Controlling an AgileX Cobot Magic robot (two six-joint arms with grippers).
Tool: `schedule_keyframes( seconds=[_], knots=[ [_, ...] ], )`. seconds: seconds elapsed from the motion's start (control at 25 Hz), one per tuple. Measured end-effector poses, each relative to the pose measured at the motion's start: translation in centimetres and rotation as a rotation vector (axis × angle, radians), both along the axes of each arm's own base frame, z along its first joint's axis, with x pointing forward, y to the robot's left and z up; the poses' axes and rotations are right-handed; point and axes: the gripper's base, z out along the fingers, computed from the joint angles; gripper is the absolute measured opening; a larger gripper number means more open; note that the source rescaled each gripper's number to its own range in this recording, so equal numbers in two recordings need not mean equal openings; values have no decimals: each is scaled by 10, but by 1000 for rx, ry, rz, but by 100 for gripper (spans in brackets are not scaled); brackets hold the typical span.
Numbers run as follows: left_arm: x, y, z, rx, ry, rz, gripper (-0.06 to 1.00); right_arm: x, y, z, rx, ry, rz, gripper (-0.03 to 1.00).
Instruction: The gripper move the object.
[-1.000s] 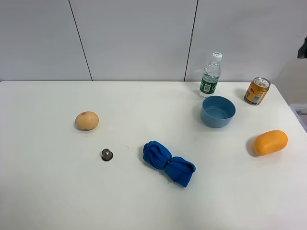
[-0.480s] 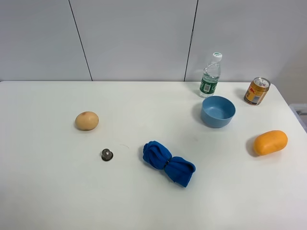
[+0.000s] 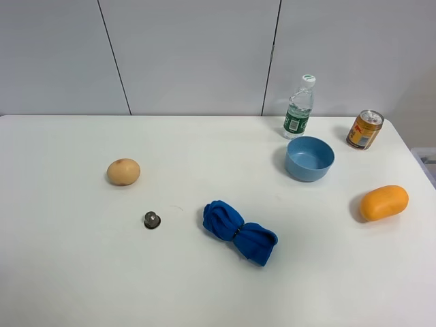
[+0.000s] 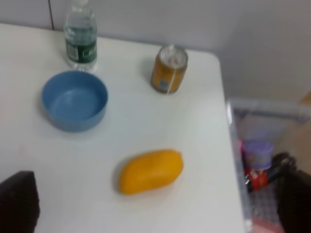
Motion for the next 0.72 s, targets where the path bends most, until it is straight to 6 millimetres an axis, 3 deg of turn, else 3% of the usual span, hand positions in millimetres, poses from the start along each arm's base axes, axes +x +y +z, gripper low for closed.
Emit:
schedule_keyframes(
  seconds=[0.32,0.56,0.72],
  knots=[
    [0,0,0,0,0,0,100,-31,2,-79,105,-4,-67,99],
    [0,0,0,0,0,0,100,-49,4,-119,128,-78,-78,99],
    [0,0,0,0,0,0,100,-57,4,-133,112,-115,-67,99]
  ],
)
